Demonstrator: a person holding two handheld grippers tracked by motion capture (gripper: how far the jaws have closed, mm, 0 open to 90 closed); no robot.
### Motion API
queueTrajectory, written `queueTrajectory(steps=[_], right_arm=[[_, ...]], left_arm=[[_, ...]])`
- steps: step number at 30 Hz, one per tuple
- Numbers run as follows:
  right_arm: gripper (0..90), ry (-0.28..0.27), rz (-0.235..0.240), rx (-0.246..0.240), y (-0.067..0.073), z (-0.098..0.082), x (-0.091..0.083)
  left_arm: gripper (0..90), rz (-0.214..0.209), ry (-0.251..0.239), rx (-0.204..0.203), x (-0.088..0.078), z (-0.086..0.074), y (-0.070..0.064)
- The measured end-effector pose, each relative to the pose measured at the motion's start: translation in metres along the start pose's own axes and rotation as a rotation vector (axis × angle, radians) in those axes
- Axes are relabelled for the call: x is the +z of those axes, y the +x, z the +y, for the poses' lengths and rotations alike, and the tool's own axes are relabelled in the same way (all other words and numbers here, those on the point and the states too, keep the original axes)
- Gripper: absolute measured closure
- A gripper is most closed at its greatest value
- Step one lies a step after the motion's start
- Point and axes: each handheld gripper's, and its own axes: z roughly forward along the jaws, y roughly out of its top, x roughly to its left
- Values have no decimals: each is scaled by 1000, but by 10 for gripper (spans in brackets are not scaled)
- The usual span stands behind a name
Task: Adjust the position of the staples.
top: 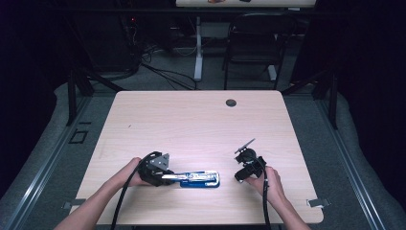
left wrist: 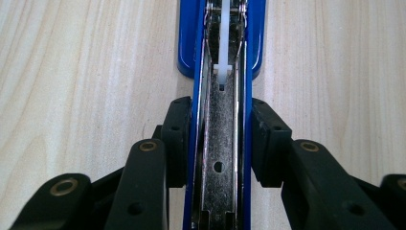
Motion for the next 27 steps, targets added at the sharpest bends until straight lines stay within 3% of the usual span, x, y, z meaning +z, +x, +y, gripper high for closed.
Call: queueTrajectory(steps=[3, 10, 11, 17, 27], right_arm=[[353, 35, -1, -20, -2, 0, -3], [373, 34, -4, -15, -6, -3, -7], [376, 15, 6, 7, -5, -4, -7], [394, 33, 7, -4, -7, -6, -7], [506, 76, 26, -22, -11, -7, -11]], left_arm=[[643, 11, 13, 4, -1, 1, 0], [644, -1, 1, 0, 0, 0, 0], [643, -1, 1, -1, 0, 0, 0], [643, 3, 5, 0, 0, 0, 0], [644, -1, 3, -1, 0, 0, 0]])
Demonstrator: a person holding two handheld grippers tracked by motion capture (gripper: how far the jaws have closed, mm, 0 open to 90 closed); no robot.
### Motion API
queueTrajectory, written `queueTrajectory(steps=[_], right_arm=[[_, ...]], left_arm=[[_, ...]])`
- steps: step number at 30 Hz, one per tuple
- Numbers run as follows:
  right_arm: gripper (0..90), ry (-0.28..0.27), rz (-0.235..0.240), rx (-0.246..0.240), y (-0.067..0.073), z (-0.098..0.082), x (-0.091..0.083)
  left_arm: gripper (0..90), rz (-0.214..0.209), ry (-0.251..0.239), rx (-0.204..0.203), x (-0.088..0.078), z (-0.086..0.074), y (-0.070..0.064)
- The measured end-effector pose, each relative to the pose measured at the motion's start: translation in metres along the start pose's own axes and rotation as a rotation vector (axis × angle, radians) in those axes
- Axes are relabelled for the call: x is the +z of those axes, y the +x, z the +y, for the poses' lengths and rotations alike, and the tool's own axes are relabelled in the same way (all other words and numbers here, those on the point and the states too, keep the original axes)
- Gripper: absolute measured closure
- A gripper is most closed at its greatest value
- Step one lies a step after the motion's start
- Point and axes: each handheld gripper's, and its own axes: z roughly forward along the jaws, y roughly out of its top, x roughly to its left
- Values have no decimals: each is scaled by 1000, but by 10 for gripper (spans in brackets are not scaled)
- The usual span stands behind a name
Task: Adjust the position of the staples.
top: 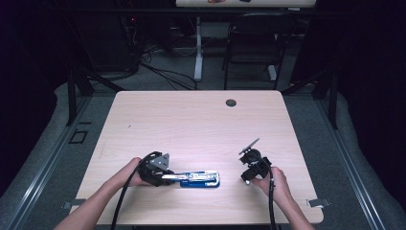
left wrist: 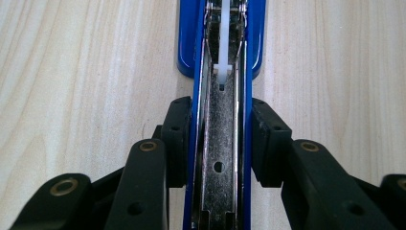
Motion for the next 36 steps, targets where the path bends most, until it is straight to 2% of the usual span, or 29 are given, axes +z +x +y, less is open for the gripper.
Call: queueTrajectory(steps=[5, 10, 11, 13, 15, 17, 19, 20, 23, 25, 26, 28, 30, 31, 36], right_arm=[[607, -3, 22, -4, 1, -1, 0], [746, 4, 29, -15, 2, -1, -1], [767, 12, 41, -20, 2, -1, -2], [801, 30, 30, -39, 2, 0, -4], [816, 10, 40, -27, 3, -1, -3], [795, 11, 43, -25, 3, -1, -3], [766, 34, 42, -41, 2, 1, -4], [762, 11, 45, -23, 2, 0, -3], [743, 0, 42, -4, 1, 0, -3], [725, 15, 35, -2, 0, 1, -3], [719, -1, 45, 17, 0, 0, -2], [715, 0, 46, 28, -1, 1, -1], [715, -41, 57, 74, 1, -1, 4], [720, 11, 47, 35, -1, 1, 2], [765, 24, 49, 39, 0, 2, 6]], left_arm=[[644, 0, 0, 0, 0, 0, 0], [644, 0, -1, 1, 0, 0, 0], [644, 0, 0, 0, 0, 0, 0], [644, 2, 1, 1, 0, 0, 0], [644, 0, 1, 1, 0, 0, 0], [644, 0, 0, 1, 0, 0, 0], [644, -1, 0, 1, 0, 0, 0], [644, 0, 0, 1, 0, 0, 0], [644, -2, 0, 0, 0, 0, 0], [644, -2, 0, 0, 0, 0, 0], [644, -2, 1, 0, 0, 0, 0], [644, -2, 0, 0, 0, 0, 0], [644, -2, 0, 0, 0, 0, 0], [644, -2, 0, 0, 0, 0, 0], [644, -2, 0, 0, 0, 0, 0]])
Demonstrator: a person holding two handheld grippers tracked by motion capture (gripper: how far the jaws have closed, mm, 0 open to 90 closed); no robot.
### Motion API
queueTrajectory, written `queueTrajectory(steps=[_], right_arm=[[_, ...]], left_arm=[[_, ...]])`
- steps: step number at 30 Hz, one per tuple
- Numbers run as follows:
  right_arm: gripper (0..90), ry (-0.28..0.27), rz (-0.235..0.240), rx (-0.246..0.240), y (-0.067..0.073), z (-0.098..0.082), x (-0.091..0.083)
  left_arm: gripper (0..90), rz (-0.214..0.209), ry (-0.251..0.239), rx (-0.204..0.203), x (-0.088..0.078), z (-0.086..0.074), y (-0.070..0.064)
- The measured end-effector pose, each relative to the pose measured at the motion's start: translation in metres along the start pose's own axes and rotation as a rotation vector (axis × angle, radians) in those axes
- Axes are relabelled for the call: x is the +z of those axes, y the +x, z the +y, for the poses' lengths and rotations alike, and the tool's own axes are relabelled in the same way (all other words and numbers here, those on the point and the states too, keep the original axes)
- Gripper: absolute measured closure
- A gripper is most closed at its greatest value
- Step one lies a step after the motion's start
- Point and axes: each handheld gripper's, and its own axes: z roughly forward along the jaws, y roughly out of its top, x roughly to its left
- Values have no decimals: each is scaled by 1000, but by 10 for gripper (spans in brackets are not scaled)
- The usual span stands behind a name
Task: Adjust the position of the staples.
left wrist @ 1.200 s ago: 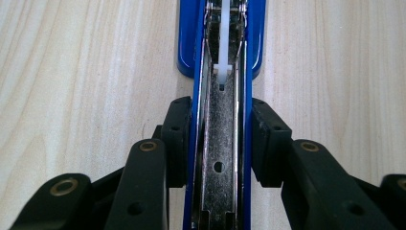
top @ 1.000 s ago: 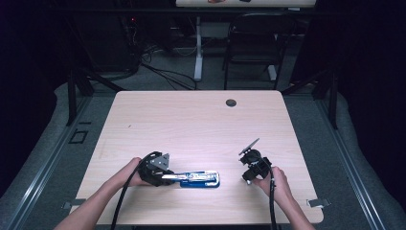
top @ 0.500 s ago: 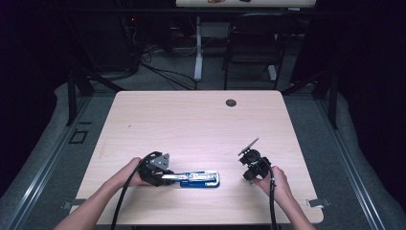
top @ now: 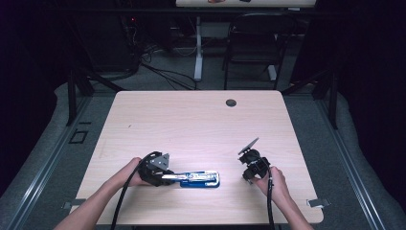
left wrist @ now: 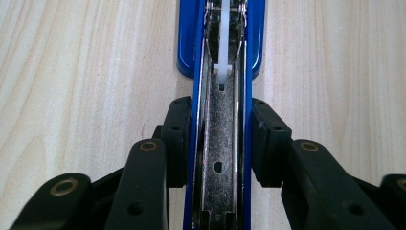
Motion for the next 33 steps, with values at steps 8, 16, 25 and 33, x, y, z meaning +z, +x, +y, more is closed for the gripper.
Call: queueTrajectory(steps=[8, 16, 25, 33], right_arm=[[783, 7, -1, -13, -1, 0, 0], [786, -40, 31, -15, -2, 0, -5], [787, -50, 29, -51, 0, 1, -9], [787, -41, 21, -72, 0, 2, -10]], left_arm=[[644, 8, 4, -1, -1, 0, 0], [645, 6, 4, 1, -1, 0, 0], [645, 5, 5, 3, -1, 0, 1], [645, -7, -8, -1, 0, -1, 1]])
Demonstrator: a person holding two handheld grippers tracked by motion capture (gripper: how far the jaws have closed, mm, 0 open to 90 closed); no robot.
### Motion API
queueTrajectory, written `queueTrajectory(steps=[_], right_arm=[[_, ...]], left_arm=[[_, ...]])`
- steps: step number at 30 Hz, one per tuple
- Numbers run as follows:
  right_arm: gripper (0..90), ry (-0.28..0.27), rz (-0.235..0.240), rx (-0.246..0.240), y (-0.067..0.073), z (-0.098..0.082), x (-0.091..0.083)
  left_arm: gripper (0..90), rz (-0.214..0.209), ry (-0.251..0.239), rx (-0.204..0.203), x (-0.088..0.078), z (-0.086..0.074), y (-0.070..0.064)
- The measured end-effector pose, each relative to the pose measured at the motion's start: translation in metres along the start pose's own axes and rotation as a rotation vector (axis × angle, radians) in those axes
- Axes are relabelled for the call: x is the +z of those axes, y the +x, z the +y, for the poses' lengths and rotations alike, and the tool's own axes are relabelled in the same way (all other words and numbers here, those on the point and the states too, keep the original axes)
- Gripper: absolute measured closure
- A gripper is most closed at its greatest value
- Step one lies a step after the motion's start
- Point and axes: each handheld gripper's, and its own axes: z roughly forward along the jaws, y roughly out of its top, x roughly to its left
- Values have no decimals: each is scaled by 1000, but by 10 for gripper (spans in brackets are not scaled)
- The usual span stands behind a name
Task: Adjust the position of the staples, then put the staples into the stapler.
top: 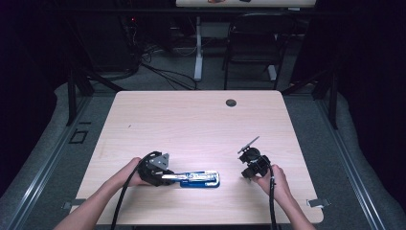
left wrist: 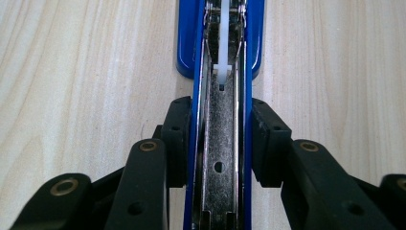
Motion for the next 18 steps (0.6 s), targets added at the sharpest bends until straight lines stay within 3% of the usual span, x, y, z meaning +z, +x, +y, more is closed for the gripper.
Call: queueTrajectory(steps=[6, 12, 18], right_arm=[[787, -14, -6, -24, 2, 0, -2], [787, -38, 25, -14, 0, 1, -5], [787, -49, 29, -47, 0, 6, -7]], left_arm=[[646, -3, -2, 3, 0, 0, 0], [646, 6, -9, 3, 0, -1, 0], [646, -4, -7, 3, 0, -1, 0]])
